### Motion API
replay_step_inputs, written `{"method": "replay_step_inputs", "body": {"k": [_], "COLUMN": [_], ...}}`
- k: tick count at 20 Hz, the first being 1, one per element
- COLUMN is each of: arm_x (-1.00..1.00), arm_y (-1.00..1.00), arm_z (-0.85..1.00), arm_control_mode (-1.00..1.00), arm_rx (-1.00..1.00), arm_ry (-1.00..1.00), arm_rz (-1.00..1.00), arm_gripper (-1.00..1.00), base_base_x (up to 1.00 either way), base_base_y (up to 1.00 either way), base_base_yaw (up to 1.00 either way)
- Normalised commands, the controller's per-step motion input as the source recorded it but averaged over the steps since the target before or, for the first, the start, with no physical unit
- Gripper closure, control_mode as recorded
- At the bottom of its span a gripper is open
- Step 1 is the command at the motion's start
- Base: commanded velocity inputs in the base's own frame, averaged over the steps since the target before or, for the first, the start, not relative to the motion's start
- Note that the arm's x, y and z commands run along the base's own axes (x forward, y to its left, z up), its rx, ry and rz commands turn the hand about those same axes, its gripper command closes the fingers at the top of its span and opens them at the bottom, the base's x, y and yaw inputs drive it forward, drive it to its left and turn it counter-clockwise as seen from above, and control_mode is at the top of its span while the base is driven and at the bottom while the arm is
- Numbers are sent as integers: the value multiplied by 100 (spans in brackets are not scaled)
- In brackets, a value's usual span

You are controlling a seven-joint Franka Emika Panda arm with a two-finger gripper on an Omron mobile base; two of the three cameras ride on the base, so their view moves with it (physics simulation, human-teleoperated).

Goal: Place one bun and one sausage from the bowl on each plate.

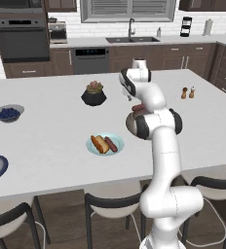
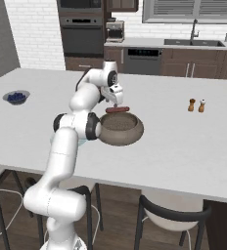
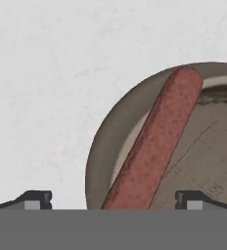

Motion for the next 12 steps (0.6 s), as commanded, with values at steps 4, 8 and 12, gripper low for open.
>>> {"method": "replay_step_inputs", "body": {"k": [4,8,12], "arm_x": [0,-2,-5], "arm_y": [0,0,-1], "arm_z": [-30,-19,-35], "arm_control_mode": [-100,-100,-100], "arm_rx": [-7,-6,-7], "arm_ry": [12,7,8], "arm_rz": [0,0,0], "arm_gripper": [-100,-100,-100], "base_base_x": [0,0,0], "base_base_y": [0,0,0], "base_base_yaw": [0,0,0]}}
